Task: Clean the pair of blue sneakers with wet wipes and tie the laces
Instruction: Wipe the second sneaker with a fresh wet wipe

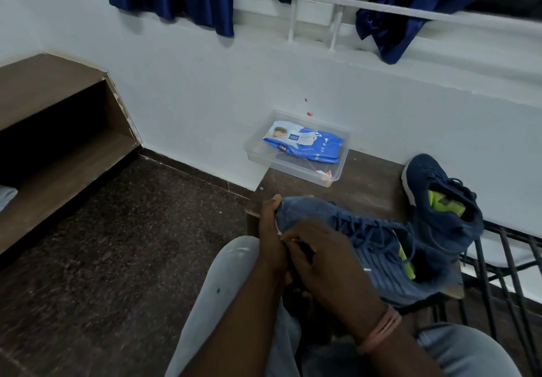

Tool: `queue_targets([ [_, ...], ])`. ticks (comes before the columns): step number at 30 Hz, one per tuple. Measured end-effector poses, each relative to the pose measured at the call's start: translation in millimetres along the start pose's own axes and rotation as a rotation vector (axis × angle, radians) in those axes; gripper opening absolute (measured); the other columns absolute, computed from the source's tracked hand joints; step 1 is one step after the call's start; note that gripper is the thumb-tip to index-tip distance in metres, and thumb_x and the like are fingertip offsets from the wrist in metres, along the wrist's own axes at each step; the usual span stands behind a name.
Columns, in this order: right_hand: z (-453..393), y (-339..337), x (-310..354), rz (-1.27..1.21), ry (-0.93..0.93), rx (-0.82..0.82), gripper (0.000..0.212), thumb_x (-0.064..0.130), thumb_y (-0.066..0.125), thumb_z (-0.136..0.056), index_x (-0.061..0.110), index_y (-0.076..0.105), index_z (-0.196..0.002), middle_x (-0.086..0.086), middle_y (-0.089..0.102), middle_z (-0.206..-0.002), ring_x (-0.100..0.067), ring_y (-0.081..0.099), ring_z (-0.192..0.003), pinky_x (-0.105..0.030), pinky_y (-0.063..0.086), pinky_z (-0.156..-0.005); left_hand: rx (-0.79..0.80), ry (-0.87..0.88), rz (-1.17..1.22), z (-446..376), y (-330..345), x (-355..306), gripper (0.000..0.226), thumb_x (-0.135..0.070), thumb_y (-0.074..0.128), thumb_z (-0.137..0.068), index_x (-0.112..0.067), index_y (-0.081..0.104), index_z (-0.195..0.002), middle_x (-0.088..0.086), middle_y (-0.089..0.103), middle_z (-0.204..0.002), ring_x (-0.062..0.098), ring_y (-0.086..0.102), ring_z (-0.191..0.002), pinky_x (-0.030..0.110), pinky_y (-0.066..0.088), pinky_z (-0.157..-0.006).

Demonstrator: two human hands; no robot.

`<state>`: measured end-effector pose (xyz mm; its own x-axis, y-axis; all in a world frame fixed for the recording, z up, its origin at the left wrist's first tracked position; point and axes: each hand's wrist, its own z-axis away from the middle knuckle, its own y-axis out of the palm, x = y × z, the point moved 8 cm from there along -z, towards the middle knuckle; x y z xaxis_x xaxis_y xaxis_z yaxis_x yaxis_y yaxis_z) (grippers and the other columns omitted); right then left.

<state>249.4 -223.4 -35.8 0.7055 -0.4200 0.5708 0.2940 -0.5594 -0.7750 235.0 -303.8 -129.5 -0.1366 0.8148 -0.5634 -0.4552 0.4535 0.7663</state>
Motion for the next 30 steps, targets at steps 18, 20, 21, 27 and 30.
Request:
queue_targets([
  [18, 9.8, -10.5, -13.7, 0.090, 0.031, 0.016, 0.015, 0.004, 0.065, -0.088, 0.017, 0.071, -0.093, 0.005, 0.068, -0.095, -0.008, 0.060, -0.085, -0.010, 0.042, -0.078, -0.087, 0.009, -0.012, -14.9, -3.6, 8.5, 0.039, -0.046, 0.044, -0.101, -0.017, 0.069, -0.098, 0.005, 0.074, -0.087, 0.018, 0.070, -0.082, 0.035, 0.054, -0.081],
  [20, -2.7, -12.0, -12.0, 0.095, -0.004, -0.008, 0.017, 0.002, 0.063, -0.085, 0.013, 0.073, -0.094, -0.002, 0.071, -0.096, -0.017, 0.065, -0.086, -0.026, 0.052, -0.079, -0.068, 0.022, 0.018, -19.7, -5.9, 12.5, 0.051, -0.042, 0.031, -0.106, -0.015, 0.072, -0.093, 0.009, 0.071, -0.091, 0.017, 0.071, -0.082, 0.030, 0.058, -0.080],
  [21, -10.4, -14.5, -11.1, 0.089, -0.018, -0.029, 0.015, 0.005, 0.061, -0.085, 0.012, 0.072, -0.093, -0.004, 0.072, -0.095, -0.019, 0.067, -0.085, -0.028, 0.053, -0.079, -0.006, 0.008, 0.006, -20.1, -2.4, 15.4, 0.061, -0.040, 0.024, -0.108, -0.015, 0.076, -0.086, 0.008, 0.072, -0.087, 0.015, 0.072, -0.080, 0.028, 0.058, -0.079],
  [27, -44.0, -23.9, -10.4, 0.175, -0.006, -0.156, 0.030, 0.026, 0.040, -0.084, 0.014, 0.067, -0.083, -0.005, 0.066, -0.082, -0.022, 0.060, -0.073, -0.033, 0.048, -0.067, 0.194, -0.051, 0.087, -5.9, 10.1, 21.0, 0.046, -0.038, 0.039, -0.099, -0.016, 0.079, -0.099, 0.008, 0.074, -0.102, 0.022, 0.070, -0.101, 0.037, 0.049, -0.095],
  [30, -32.3, -30.5, -18.9, 0.325, 0.101, -0.293, 0.016, 0.021, 0.050, -0.089, 0.017, 0.064, -0.086, -0.002, 0.066, -0.083, -0.026, 0.058, -0.078, -0.039, 0.042, -0.076, 0.238, -0.022, 0.043, -5.5, 14.9, 17.5, 0.041, -0.042, 0.060, -0.092, -0.010, 0.073, -0.115, 0.013, 0.071, -0.114, 0.028, 0.065, -0.112, 0.041, 0.046, -0.103],
])
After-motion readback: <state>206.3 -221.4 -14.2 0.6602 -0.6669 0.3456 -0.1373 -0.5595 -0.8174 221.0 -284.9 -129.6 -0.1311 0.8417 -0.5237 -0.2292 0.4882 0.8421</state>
